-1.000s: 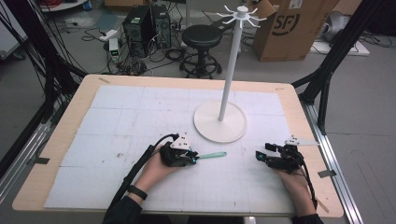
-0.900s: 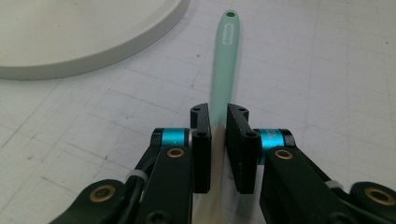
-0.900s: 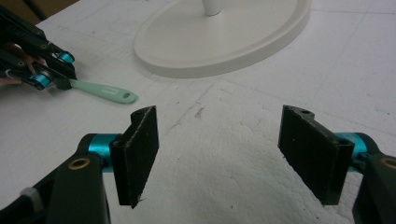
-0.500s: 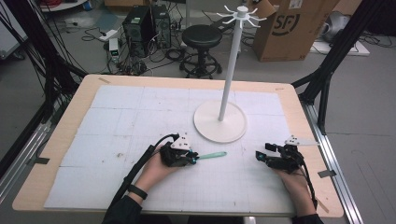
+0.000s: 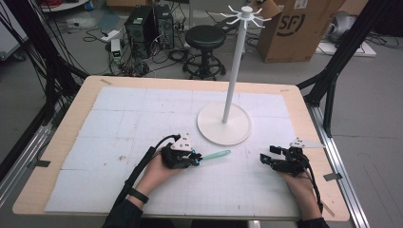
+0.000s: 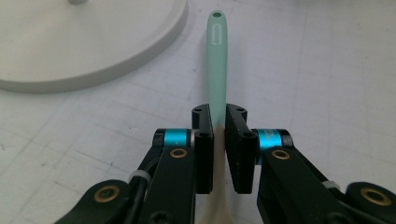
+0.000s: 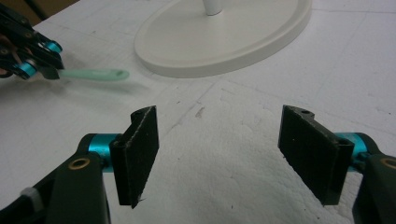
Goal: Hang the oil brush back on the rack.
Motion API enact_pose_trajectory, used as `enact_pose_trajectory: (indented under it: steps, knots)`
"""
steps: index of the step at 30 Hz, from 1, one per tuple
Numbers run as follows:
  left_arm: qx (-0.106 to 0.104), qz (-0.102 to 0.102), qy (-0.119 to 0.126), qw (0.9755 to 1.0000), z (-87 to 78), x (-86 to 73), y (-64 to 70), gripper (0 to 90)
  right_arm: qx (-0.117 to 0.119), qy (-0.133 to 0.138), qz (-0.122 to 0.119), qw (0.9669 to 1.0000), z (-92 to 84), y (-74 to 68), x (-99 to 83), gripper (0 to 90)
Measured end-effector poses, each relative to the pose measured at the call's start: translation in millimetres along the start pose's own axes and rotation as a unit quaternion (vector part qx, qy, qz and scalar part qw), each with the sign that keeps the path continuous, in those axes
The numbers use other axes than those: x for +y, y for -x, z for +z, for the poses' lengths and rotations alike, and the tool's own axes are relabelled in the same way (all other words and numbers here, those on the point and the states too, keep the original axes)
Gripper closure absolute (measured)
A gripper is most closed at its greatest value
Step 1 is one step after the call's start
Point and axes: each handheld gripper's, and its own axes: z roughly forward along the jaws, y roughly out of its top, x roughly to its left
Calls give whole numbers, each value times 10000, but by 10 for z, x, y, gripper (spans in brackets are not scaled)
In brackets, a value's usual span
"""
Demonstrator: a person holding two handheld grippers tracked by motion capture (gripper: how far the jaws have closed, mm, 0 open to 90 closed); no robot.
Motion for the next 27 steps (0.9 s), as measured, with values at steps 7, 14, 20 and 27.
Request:
enact_pose_trajectory:
  steps: [7,14,20,27]
  knots:
    - [59,-147,498,9986,-204,124,-16,823,-1,-6,6,10000,0,-2,0,285]
    - [121,-320,846,9958,-429,273,-87,822,-2,-5,2,10000,0,-2,0,284]
    - [74,-529,1118,9923,-664,456,-166,822,1,-5,13,10000,0,-3,0,284]
    - [196,-491,1307,9900,-962,716,-250,822,-8,-9,-3,10000,1,-2,0,285]
